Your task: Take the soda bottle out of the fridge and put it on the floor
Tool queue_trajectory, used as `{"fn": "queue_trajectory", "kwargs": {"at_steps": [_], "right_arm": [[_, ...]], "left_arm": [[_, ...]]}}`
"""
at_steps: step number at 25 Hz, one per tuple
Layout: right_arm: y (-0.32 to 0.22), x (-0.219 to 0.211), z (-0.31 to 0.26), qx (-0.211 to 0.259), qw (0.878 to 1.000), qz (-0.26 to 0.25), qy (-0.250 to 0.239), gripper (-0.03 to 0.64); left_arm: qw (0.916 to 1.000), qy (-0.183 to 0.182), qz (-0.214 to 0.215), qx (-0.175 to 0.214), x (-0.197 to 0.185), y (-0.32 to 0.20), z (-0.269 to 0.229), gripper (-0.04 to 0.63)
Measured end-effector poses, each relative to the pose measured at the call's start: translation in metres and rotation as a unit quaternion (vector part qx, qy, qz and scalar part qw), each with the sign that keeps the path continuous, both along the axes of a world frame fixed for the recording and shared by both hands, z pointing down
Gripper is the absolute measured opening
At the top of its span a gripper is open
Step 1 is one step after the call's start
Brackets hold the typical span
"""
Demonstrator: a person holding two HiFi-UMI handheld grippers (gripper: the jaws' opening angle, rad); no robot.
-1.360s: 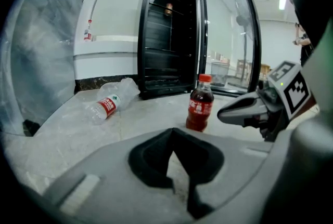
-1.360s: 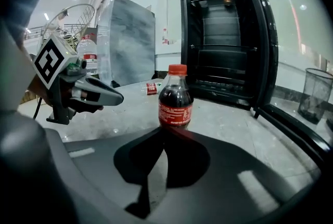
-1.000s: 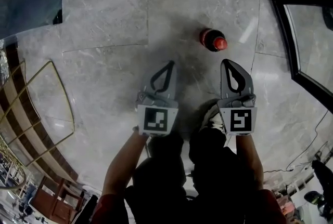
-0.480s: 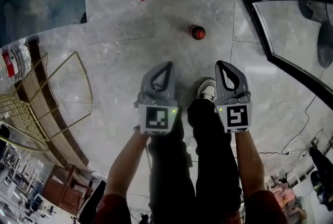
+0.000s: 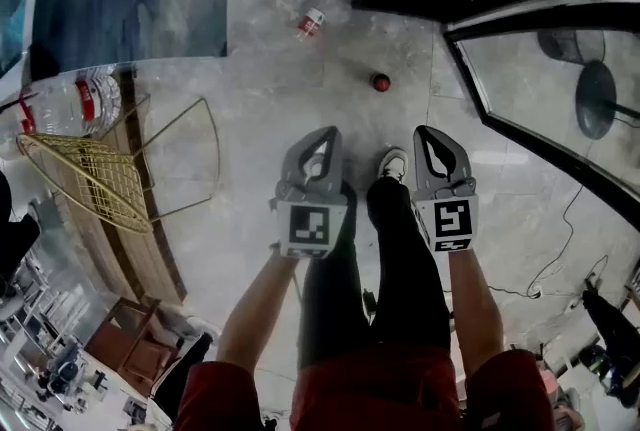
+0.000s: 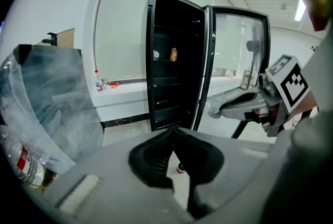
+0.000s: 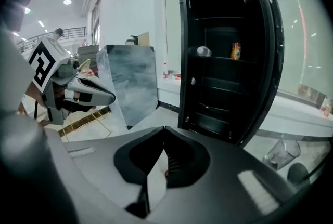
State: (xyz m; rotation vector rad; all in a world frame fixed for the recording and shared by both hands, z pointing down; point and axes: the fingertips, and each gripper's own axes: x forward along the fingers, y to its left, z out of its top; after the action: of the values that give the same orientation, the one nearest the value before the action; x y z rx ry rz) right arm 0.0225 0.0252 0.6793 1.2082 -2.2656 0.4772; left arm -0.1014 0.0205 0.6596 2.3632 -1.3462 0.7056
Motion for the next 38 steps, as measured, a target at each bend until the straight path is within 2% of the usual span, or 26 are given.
{"fn": "queue_trajectory", "kwargs": {"at_steps": [4, 8, 11, 18, 22, 28, 32, 38], "right_arm": [[-0.007, 0.001, -0.082, 0.007, 1.000, -0.019, -0.009, 0.002], [-0.002, 0.004, -0.153, 0.007, 1.000, -0.024, -0.011, 0.002], [0.008, 0.007, -0.195, -0.008, 0.999, -0.009, -0.029, 0.002], [0.034, 0.020, -0.270, -0.008, 0.999, 0.029, -0.043, 0.002], [0.037, 0.031, -0.295, -0.030, 0.997, 0.043, -0.051, 0.002], [0.031, 0.039, -0.322, 0.001, 0.998, 0.040, -0.040, 0.002], [0.030, 0.042, -0.329, -0.003, 0.997, 0.061, -0.054, 0.002], [0.014, 0.039, -0.338, 0.006, 0.995, 0.068, -0.074, 0.002]], "left_arm": [[0.9995, 0.014, -0.023, -0.015, 0.000, 0.007, -0.079, 0.000], [0.9996, 0.001, -0.023, -0.014, 0.000, 0.019, -0.146, 0.000], [0.9996, 0.010, -0.027, -0.007, 0.001, 0.027, -0.190, 0.000], [0.9995, 0.013, -0.016, 0.026, -0.008, 0.044, -0.277, 0.000], [0.9987, 0.011, -0.030, 0.041, -0.021, 0.040, -0.306, 0.000], [0.9970, 0.010, -0.047, 0.061, -0.033, 0.029, -0.329, 0.000], [0.9973, 0.015, -0.048, 0.053, -0.030, 0.030, -0.337, 0.000], [0.9973, 0.011, -0.048, 0.054, -0.022, 0.020, -0.342, 0.000]]}}
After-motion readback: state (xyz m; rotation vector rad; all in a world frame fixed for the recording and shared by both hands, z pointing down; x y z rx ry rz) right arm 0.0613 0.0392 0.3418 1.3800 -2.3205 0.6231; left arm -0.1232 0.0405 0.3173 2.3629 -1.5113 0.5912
